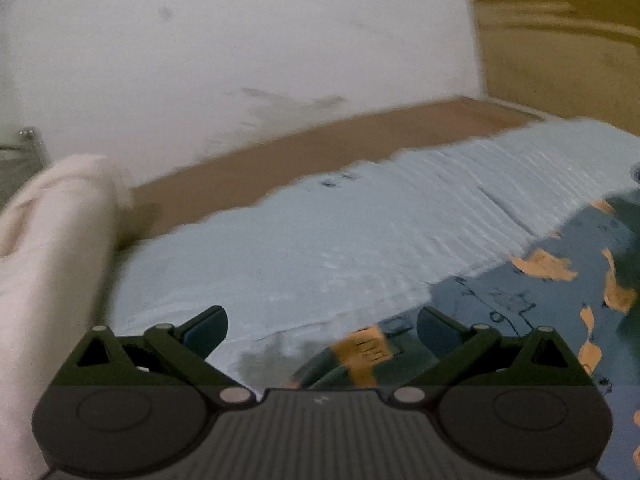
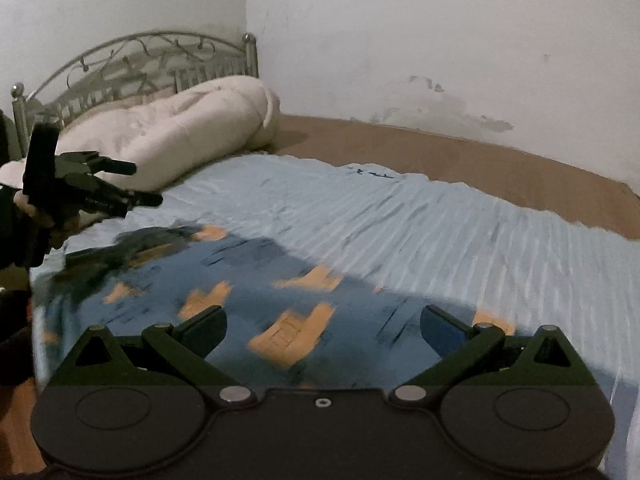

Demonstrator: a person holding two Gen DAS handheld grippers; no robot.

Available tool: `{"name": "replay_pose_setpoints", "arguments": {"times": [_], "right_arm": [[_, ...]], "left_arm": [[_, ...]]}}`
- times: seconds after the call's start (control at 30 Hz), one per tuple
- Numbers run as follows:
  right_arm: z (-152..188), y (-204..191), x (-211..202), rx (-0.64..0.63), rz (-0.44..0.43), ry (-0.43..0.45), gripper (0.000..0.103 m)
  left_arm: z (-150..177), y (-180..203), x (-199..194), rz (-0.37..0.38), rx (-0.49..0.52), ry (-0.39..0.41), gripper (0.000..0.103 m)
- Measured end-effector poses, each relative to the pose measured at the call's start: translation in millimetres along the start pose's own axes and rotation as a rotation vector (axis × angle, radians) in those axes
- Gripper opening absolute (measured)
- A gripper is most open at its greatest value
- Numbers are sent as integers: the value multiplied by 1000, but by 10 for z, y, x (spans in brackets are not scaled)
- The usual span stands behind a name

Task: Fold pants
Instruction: 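Move both grippers down to the edge of the blue truck-print pants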

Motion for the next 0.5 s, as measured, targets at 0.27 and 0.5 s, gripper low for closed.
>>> {"name": "replay_pose_setpoints", "arguments": {"times": [0.27,0.5], "right_arm": [[-303,413,925,-35,-26,-203,94],[-322,363,1317,-62,-96,-293,75]], "left_arm": [[115,155,636,75,219,-128,100],[133,38,801,155,177,-223,66]]}}
Point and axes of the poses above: each gripper's, at about its wrist camera, not at the fingertips, and x roughly the way its jaws point, y to its right, z to its underside, the point moved 9 cm from there along x, roughly the way its jaws point, and after that the axes turned 10 degrees about -y, right-handed, at the moved point
